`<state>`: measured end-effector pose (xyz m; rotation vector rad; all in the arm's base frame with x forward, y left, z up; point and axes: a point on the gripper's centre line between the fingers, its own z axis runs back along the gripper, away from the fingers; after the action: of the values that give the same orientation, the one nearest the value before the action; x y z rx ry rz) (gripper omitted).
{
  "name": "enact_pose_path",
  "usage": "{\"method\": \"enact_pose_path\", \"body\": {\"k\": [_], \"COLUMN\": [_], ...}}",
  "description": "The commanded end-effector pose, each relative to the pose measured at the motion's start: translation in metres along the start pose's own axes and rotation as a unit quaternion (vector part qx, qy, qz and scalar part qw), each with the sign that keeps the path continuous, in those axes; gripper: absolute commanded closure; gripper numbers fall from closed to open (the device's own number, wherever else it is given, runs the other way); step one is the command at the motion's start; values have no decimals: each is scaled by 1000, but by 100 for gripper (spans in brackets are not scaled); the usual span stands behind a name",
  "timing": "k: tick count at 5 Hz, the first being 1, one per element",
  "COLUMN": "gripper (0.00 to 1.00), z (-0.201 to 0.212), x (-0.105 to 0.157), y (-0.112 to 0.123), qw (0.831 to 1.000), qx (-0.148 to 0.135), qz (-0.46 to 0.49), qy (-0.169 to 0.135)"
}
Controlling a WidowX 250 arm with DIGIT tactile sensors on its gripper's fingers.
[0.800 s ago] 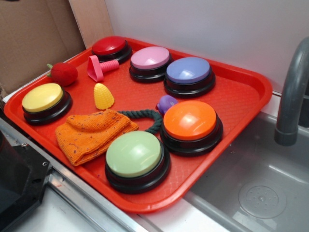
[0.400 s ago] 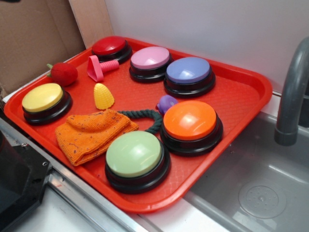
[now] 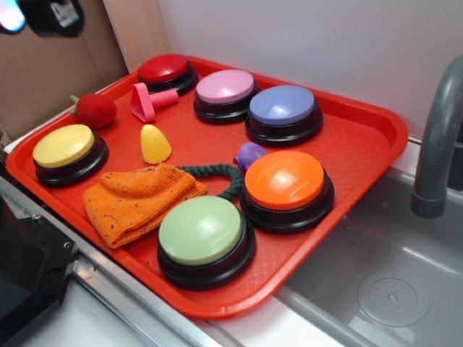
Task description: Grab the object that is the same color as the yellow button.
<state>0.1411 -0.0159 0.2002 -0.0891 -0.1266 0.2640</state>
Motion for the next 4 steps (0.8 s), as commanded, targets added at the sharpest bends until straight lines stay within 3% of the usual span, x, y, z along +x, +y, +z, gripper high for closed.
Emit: {"method": "enact_pose_path", "body": {"k": [1, 2, 3, 4], "gripper": [0, 0, 0, 0], "z": [-61, -93, -137, -159], "x": [33, 47, 62, 74], "y": [11, 19, 27, 32], "qw": [985, 970, 961, 960], "qx": [52, 67, 87, 88], "qz": [154, 209, 237, 245], "qy": [-62, -101, -113, -100]}}
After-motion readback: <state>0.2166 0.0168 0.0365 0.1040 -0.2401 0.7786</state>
